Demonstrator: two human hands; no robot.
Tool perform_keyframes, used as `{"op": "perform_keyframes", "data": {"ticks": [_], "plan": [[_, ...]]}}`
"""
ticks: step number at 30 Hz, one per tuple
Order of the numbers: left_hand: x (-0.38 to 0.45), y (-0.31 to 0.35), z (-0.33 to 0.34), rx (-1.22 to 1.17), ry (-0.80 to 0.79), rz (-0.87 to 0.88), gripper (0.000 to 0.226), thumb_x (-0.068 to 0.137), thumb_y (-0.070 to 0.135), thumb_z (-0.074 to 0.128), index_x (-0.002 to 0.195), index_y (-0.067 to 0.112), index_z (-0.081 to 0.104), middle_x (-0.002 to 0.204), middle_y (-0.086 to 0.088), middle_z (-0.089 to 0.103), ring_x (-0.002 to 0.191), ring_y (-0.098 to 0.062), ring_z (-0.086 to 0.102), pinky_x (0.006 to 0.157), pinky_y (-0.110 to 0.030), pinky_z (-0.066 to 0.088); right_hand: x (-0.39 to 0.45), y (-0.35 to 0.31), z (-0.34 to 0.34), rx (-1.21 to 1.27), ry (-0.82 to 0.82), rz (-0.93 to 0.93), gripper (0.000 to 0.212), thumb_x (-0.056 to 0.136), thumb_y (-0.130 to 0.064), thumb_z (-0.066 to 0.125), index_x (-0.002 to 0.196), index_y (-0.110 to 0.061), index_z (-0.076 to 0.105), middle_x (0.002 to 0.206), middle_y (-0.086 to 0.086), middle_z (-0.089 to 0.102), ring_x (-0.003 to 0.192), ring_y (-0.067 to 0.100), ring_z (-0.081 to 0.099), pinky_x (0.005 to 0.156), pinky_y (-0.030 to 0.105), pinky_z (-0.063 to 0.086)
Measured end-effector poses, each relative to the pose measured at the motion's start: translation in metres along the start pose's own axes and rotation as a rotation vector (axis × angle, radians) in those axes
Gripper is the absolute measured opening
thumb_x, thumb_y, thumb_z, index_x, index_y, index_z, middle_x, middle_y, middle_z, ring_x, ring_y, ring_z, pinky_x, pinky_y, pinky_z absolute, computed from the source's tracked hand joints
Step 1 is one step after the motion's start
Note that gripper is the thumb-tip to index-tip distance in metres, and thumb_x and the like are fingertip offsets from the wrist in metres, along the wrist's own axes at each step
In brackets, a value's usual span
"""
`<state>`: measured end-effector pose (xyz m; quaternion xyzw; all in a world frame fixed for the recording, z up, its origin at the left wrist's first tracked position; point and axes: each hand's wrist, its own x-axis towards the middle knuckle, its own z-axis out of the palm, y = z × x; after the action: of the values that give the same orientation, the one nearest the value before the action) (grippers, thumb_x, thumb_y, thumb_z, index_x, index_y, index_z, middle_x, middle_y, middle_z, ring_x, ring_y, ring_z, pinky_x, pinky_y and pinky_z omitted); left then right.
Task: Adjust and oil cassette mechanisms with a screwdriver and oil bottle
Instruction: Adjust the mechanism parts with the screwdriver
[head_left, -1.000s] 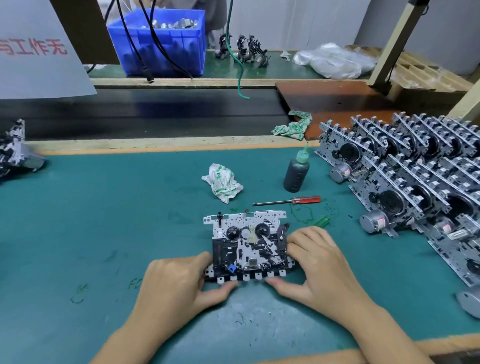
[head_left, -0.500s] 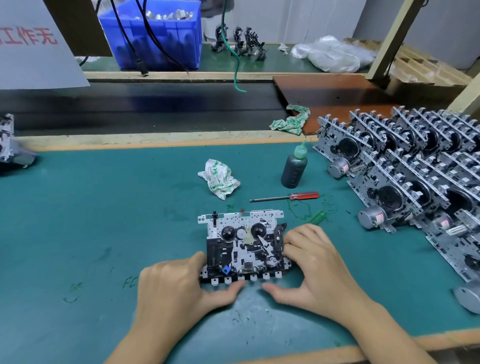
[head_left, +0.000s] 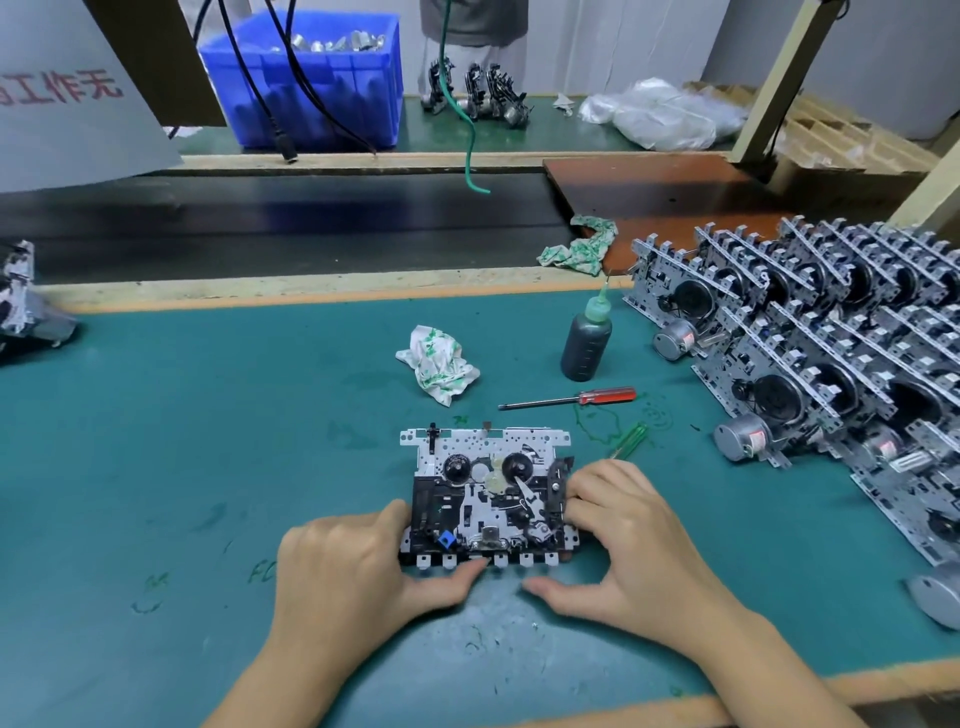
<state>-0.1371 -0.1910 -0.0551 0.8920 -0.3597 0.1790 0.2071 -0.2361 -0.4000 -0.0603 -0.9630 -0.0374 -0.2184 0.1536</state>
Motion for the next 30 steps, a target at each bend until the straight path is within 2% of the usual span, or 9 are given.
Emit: {"op": "perform_keyframes", "data": {"ticks": [4,6,11,14,17,20,23,27,30], "plan": [[0.0009,-0.0019,-0.0017,-0.036,-0.003,0.03,0.074,0.065,0.084,0.044,0.042,0.014,0.039,0.031,0.002,0.031,0.025,-0.018,0.036,0.035,-0.02,0.022,0.0006,-0.0009,-0.0004,-0.022,0.025,-0.005,0.049,0.07,-0.061,0.063,0.06,-0.014,0.051,0.07,-0.005,0.049,0.069,0.018,0.047,0.078,0.027,0.036],[-0.0002,-0.0043,-0.0027,-0.068,-0.051,0.055,0.076,0.056,0.089,0.044,0.044,0.014,0.038,0.032,0.003,0.034,0.026,-0.019,0.038,0.033,-0.022,0.025,-0.0001,-0.0031,0.0004,-0.09,0.049,-0.003,0.048,0.073,-0.058,0.059,0.059,-0.013,0.055,0.069,-0.004,0.052,0.068,0.02,0.051,0.08,0.029,0.037],[-0.0047,-0.0027,-0.0028,-0.093,-0.113,0.091,0.07,0.055,0.086,0.047,0.048,0.017,0.035,0.032,0.005,0.036,0.028,-0.017,0.04,0.031,-0.023,0.031,-0.0008,0.001,0.0001,-0.141,0.053,0.007,0.054,0.071,-0.065,0.057,0.061,-0.012,0.054,0.069,-0.003,0.052,0.07,0.021,0.052,0.088,0.031,0.035],[-0.0074,-0.0023,-0.0026,-0.085,-0.115,0.157,0.069,0.058,0.083,0.049,0.046,0.015,0.041,0.032,0.005,0.036,0.028,-0.015,0.041,0.031,-0.019,0.03,0.0003,0.001,0.002,-0.212,0.104,-0.003,0.059,0.069,-0.069,0.057,0.056,-0.012,0.054,0.064,-0.004,0.051,0.067,0.02,0.053,0.089,0.033,0.036],[-0.0062,-0.0001,-0.0027,-0.056,-0.068,0.123,0.065,0.058,0.08,0.049,0.046,0.017,0.039,0.031,0.003,0.034,0.027,-0.017,0.04,0.033,-0.018,0.026,-0.0001,0.0011,0.0036,-0.225,0.127,-0.015,0.059,0.073,-0.067,0.057,0.055,-0.011,0.055,0.063,-0.002,0.052,0.066,0.021,0.053,0.089,0.035,0.039],[-0.0059,0.0019,-0.0031,-0.049,-0.015,0.062,0.059,0.059,0.077,0.051,0.047,0.021,0.035,0.031,0.001,0.034,0.026,-0.019,0.039,0.032,-0.021,0.025,-0.0002,0.0034,0.0014,-0.177,0.071,-0.077,0.051,0.077,-0.059,0.058,0.061,-0.011,0.053,0.069,-0.001,0.051,0.069,0.021,0.051,0.088,0.034,0.039],[-0.0062,0.0016,-0.0034,-0.035,0.013,0.047,0.061,0.061,0.074,0.051,0.044,0.016,0.038,0.03,0.001,0.032,0.025,-0.021,0.037,0.033,-0.019,0.024,0.0003,0.0019,0.0013,-0.216,0.068,-0.111,0.047,0.08,-0.054,0.056,0.06,-0.012,0.053,0.067,-0.002,0.05,0.068,0.021,0.051,0.088,0.033,0.04],[-0.0066,0.0049,-0.0017,0.009,0.047,0.011,0.061,0.062,0.072,0.05,0.042,0.015,0.039,0.029,-0.001,0.03,0.023,-0.019,0.034,0.039,-0.017,0.018,-0.0018,0.0009,0.0002,-0.13,0.034,-0.077,0.049,0.074,-0.058,0.063,0.061,-0.013,0.049,0.069,-0.004,0.045,0.069,0.019,0.047,0.09,0.03,0.038],[-0.0067,0.0037,-0.001,-0.004,0.036,0.009,0.062,0.064,0.073,0.049,0.043,0.015,0.041,0.029,0.0,0.033,0.024,-0.02,0.037,0.038,-0.017,0.019,-0.0021,-0.0009,0.0002,-0.092,0.048,-0.072,0.047,0.071,-0.058,0.066,0.063,-0.016,0.046,0.071,-0.007,0.041,0.069,0.019,0.047,0.088,0.029,0.038]]}}
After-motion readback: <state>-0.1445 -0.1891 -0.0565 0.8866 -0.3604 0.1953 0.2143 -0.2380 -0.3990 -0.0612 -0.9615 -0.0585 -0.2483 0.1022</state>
